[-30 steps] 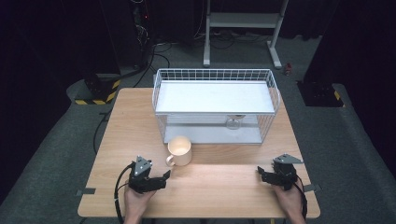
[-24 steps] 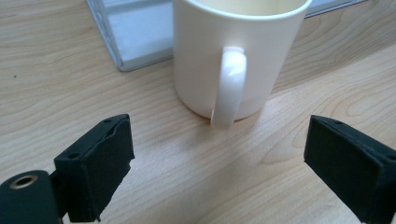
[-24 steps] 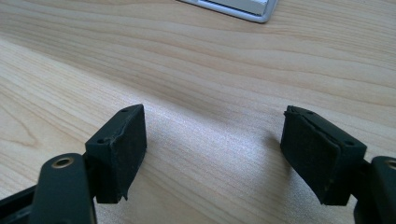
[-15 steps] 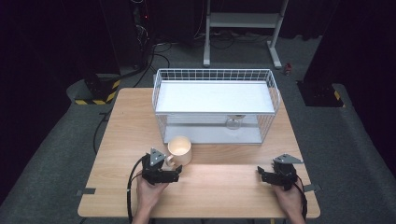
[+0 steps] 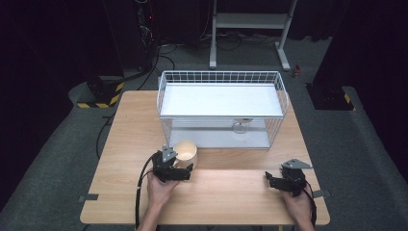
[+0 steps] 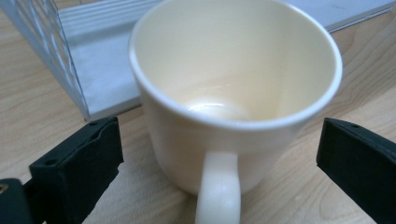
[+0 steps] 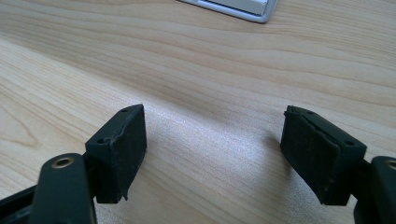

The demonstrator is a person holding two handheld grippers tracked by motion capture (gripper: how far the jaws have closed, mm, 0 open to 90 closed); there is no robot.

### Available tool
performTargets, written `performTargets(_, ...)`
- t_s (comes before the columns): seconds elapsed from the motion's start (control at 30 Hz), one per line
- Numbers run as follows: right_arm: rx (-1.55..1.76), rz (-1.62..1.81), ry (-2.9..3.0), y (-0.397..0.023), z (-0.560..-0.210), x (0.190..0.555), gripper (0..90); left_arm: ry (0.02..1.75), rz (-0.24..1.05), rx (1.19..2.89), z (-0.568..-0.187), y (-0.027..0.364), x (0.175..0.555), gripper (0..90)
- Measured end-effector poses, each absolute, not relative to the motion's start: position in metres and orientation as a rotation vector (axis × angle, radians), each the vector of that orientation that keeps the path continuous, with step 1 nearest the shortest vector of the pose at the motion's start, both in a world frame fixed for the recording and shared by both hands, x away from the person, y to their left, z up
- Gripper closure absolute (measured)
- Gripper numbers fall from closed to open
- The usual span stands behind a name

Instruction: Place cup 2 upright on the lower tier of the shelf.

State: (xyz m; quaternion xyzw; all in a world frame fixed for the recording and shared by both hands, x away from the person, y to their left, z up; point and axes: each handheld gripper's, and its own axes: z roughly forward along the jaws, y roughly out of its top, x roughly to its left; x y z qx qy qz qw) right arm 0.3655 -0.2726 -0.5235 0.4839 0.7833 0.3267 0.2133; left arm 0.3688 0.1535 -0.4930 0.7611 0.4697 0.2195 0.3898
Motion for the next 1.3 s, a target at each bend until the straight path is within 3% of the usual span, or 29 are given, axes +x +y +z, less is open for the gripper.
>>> performTargets(0.6,1.342,0.907,2.174,-0.273,-0.524,0.366,22.7,1.191,0.58,1.9,-0.5,0.143,0.383,8.0)
performTargets(1.3,1.344,0.907,2.174,-0.273,-0.523,0.366,22.8,1.175,0.638,1.901,-0.498,0.14,0.38,9.4)
